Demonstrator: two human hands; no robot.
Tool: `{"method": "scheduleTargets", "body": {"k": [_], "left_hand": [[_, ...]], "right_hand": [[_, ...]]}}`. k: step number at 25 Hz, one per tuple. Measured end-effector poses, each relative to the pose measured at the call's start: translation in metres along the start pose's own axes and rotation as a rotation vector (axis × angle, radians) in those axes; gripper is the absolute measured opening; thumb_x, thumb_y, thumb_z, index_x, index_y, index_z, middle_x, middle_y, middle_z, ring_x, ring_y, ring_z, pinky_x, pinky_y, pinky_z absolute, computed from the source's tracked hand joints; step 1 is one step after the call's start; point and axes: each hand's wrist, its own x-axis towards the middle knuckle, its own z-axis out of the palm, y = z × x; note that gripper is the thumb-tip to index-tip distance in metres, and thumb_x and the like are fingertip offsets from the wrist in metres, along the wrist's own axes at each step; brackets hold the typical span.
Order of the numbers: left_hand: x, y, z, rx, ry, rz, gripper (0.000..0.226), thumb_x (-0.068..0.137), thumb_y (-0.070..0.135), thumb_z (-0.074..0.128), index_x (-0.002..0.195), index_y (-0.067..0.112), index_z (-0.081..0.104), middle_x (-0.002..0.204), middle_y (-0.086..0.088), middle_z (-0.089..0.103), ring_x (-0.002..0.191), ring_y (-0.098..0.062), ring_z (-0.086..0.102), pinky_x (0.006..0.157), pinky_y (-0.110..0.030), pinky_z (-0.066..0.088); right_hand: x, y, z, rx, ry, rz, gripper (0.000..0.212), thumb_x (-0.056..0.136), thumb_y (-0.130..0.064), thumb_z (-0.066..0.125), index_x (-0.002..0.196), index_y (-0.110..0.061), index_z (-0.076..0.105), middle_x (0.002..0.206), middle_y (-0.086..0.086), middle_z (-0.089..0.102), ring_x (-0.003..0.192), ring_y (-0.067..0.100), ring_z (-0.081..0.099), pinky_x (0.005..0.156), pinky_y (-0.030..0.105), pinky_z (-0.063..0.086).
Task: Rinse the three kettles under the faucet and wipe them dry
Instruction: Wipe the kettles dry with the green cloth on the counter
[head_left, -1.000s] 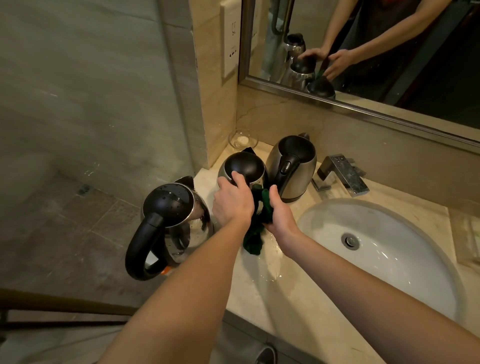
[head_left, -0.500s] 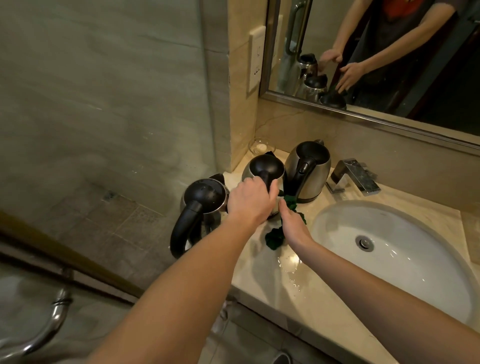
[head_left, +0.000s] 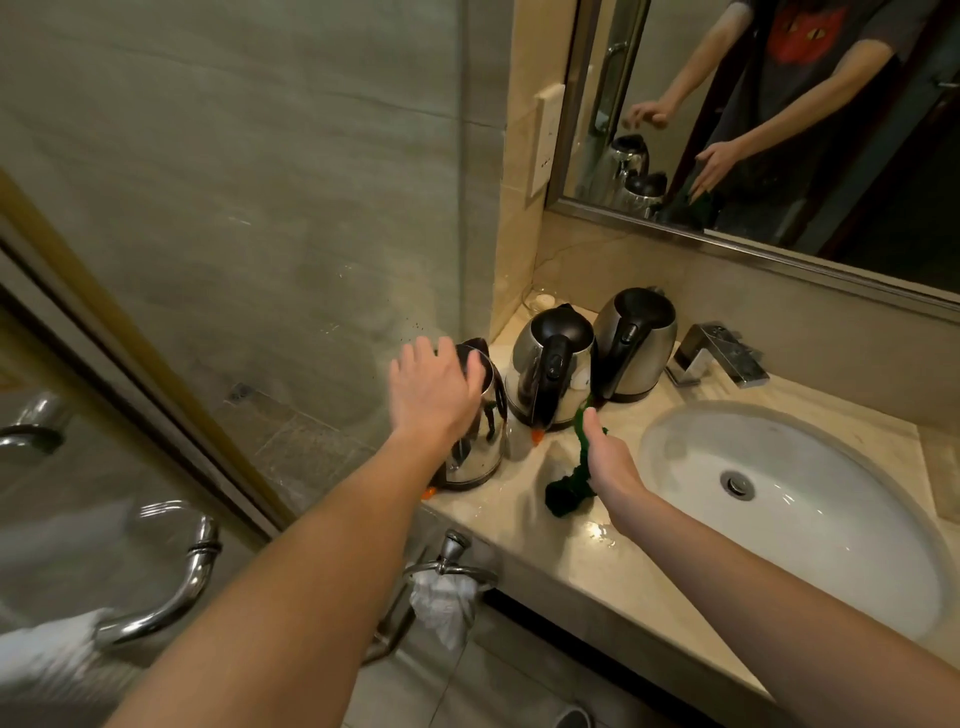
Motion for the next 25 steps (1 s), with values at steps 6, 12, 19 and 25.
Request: {"method": "scheduleTargets", "body": {"k": [6,12,19,25], "left_hand": [[-0.017,-0.027,0.011,-0.341,-0.051,-0.375,0.054,0.103,0.046,0.027,0.122,0.003,0.052,0.116,-0.018,0.06,0.105,-0.032,0.057,0.083,-0.041,0.042],[-0.022,-0.03,0.024,-0.626,-0.14,-0.612,0.062,0.103,0.051,0.024,0.133,0.003,0.05,0.128,-0.023,0.058,0.115,-0.038,0.057,0.094,-0.045,0.044],[-0.019,-0.033,0.035,-0.792,-0.102,-0.669,0.062,0.104,0.05,0.024,0.132,0.006,0.056,0.131,-0.017,0.058,0.122,-0.032,0.052,0.099,-0.042,0.039],[-0.017,-0.037,0.038,-0.825,-0.112,-0.633,0.056,0.104,0.046,0.025,0.128,0.008,0.057,0.128,-0.016,0.059,0.118,-0.032,0.052,0.096,-0.04,0.038]], "right_hand": [[-0.027,-0.001,0.029,0.223,-0.097,0.046,0.072,0.097,-0.062,0.034,0.153,-0.017,0.026,0.157,0.008,0.031,0.143,0.031,0.03,0.117,0.05,0.027],[-0.044,-0.014,0.061,0.354,-0.184,0.015,0.069,0.098,-0.06,0.035,0.153,-0.02,0.026,0.157,0.007,0.033,0.144,0.028,0.03,0.118,0.047,0.027],[-0.044,-0.045,0.088,0.664,-0.214,0.024,0.074,0.094,-0.058,0.048,0.153,-0.019,0.026,0.155,0.008,0.035,0.145,0.029,0.029,0.117,0.048,0.027],[-0.045,-0.084,0.109,0.732,-0.179,0.095,0.073,0.093,-0.06,0.048,0.151,-0.022,0.029,0.153,0.01,0.038,0.143,0.032,0.031,0.118,0.052,0.021]]}}
